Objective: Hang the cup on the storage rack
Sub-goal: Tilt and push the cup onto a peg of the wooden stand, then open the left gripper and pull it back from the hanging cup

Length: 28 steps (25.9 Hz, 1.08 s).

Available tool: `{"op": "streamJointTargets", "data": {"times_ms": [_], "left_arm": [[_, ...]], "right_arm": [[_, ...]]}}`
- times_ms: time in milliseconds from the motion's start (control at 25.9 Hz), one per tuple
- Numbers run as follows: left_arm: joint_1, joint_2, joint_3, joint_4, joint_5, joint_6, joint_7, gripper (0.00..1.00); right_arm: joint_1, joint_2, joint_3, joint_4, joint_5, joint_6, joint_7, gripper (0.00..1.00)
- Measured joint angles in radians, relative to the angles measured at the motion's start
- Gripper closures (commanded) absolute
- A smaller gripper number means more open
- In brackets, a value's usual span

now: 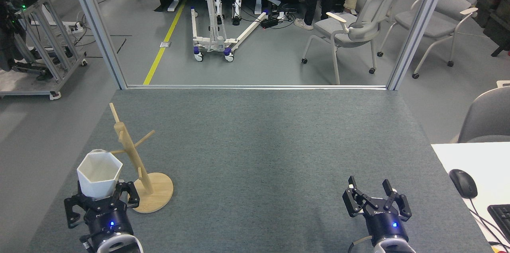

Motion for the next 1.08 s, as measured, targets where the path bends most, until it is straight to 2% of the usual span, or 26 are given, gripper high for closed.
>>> {"op": "streamJointTargets", "data": {"times_ms": [193, 271, 348, 387, 464, 503, 541, 696, 1083], "left_arm": [[0.003, -0.001, 0.0, 0.008, -0.001, -0.031, 0.006, 0.95], [0.005, -0.003, -0.001, 0.009, -0.001, -0.04, 0.009, 0.86], [0.005, -0.005, 0.0, 0.012, -0.002, -0.042, 0.012, 0.53], [0.005, -0.007, 0.0, 0.016, -0.002, -0.042, 0.015, 0.4], [0.003, -0.01, 0.0, 0.023, -0.002, -0.042, 0.028, 0.22], [0.002, -0.011, 0.0, 0.027, -0.003, -0.042, 0.044, 0.05], [0.0, -0.013, 0.0, 0.03, -0.003, -0.04, 0.062, 0.0], [-0.003, -0.015, 0.0, 0.035, -0.003, -0.041, 0.101, 0.0], [0.003, -0.029, -0.002, 0.078, 0.005, -0.05, 0.106, 0.0]], "right_arm": [[0.0, 0.0, 0.001, 0.0, 0.0, 0.0, 0.0, 0.01], [0.0, 0.0, 0.001, 0.0, 0.0, 0.0, 0.0, 0.01], [-0.001, 0.0, 0.001, 0.0, 0.0, 0.0, 0.0, 0.01], [-0.001, 0.0, 0.001, 0.0, 0.0, 0.0, 0.001, 0.01], [-0.001, 0.0, 0.001, 0.0, 0.0, 0.0, 0.001, 0.01], [-0.001, 0.0, 0.001, 0.0, 0.0, 0.0, 0.003, 0.01], [-0.001, 0.0, 0.001, 0.0, 0.0, 0.0, 0.004, 0.01], [-0.001, -0.001, 0.001, 0.0, 0.0, 0.0, 0.005, 0.01], [0.0, -0.003, 0.001, 0.0, 0.0, 0.0, -0.002, 0.01]]}}
